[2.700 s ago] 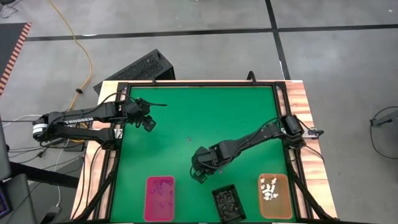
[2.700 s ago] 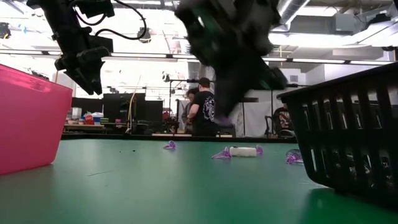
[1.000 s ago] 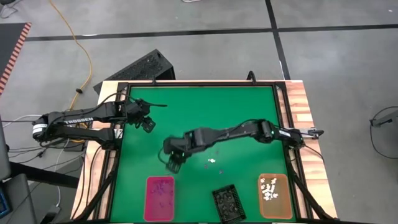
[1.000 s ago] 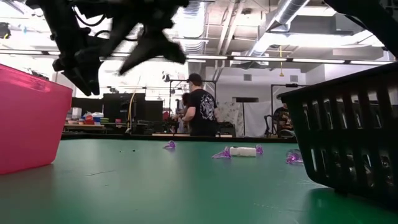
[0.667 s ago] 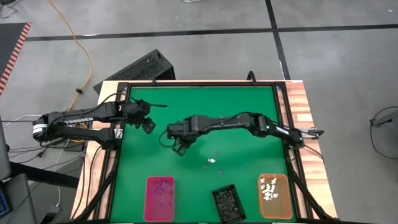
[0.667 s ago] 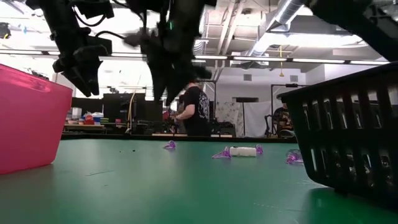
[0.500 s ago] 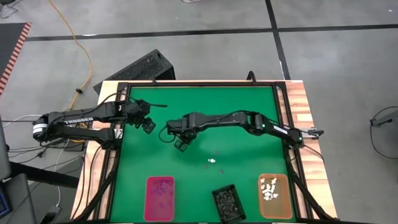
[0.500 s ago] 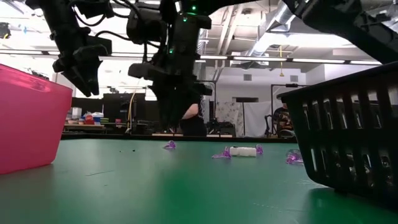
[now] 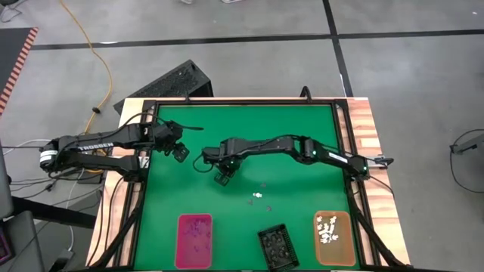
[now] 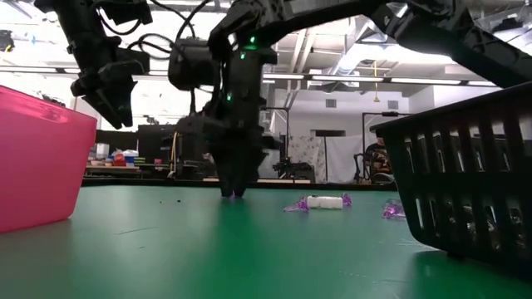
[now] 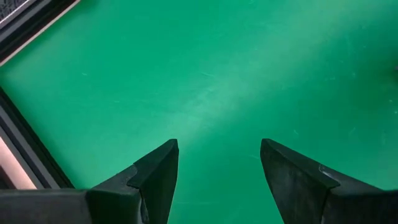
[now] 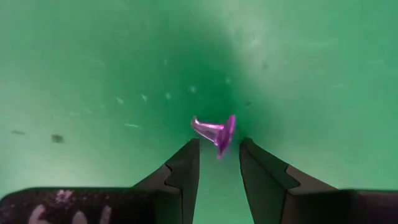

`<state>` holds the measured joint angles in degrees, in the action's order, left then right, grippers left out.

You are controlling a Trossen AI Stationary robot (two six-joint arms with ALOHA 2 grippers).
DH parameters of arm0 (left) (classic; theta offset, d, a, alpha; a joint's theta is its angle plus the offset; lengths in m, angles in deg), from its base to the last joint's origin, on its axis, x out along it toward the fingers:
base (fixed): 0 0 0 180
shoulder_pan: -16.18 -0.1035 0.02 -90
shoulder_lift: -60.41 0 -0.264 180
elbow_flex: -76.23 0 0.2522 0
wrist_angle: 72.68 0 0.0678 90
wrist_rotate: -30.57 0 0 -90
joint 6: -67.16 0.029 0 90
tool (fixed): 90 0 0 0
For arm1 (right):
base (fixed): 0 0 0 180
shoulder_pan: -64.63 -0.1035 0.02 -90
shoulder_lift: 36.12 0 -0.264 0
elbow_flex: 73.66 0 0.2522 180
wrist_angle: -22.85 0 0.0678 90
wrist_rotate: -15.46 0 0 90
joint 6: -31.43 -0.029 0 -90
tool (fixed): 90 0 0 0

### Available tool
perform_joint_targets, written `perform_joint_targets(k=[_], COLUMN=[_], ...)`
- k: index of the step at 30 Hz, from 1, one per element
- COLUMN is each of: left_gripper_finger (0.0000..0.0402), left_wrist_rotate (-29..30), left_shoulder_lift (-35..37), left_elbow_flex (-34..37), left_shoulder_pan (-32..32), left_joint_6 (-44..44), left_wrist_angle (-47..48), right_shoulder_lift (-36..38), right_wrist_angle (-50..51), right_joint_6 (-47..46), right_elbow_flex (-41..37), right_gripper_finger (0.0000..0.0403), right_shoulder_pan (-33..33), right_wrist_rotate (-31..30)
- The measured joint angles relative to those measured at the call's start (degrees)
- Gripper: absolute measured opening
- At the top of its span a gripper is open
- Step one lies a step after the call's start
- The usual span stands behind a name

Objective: Sort Halloween decoration
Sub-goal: Put the violet witch hat toy into the red organizing bin

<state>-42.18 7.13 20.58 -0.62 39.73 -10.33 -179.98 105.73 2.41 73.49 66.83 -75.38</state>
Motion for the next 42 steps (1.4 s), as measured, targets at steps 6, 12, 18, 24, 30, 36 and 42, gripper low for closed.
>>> perform_joint_targets(k=[6,12,18,24,30,36,42], left_gripper_finger=[0.0219,0.0219,0.0219,0.0219,0.0219,0.0219,0.0219], left_wrist_rotate=[0.8,1.6,1.6,1.6,1.6,1.4,1.0], left_shoulder_lift=[0.0,0.0,0.0,0.0,0.0,0.0,0.0], left_elbow_flex=[0.0,0.0,0.0,0.0,0.0,0.0,0.0], left_shoulder_pan=[0.0,-0.3,-0.3,-0.3,-0.3,-0.3,-0.3], left_joint_6=[0.0,0.3,0.3,0.3,0.3,0.2,-0.8], left_wrist_angle=[0.0,0.0,0.0,0.0,0.0,0.0,0.0], right_shoulder_lift=[-1.3,-1.4,-1.5,-0.6,3.1,3.9,3.9], right_wrist_angle=[-0.6,-0.5,-0.5,-1.0,-4.5,-12.8,-20.3], right_joint_6=[0.6,-0.1,-0.9,-1.1,-2.9,2.2,7.3], right_elbow_flex=[0.2,0.2,0.1,1.2,1.4,1.5,1.5], right_gripper_finger=[0.0135,0.0066,0.0018,0.0014,0.0014,0.0014,0.0014], right_shoulder_pan=[0.2,0.0,-0.2,-1.6,-5.1,-10.2,-15.1], right_wrist_rotate=[2.4,2.4,2.9,1.9,2.6,2.7,3.6])
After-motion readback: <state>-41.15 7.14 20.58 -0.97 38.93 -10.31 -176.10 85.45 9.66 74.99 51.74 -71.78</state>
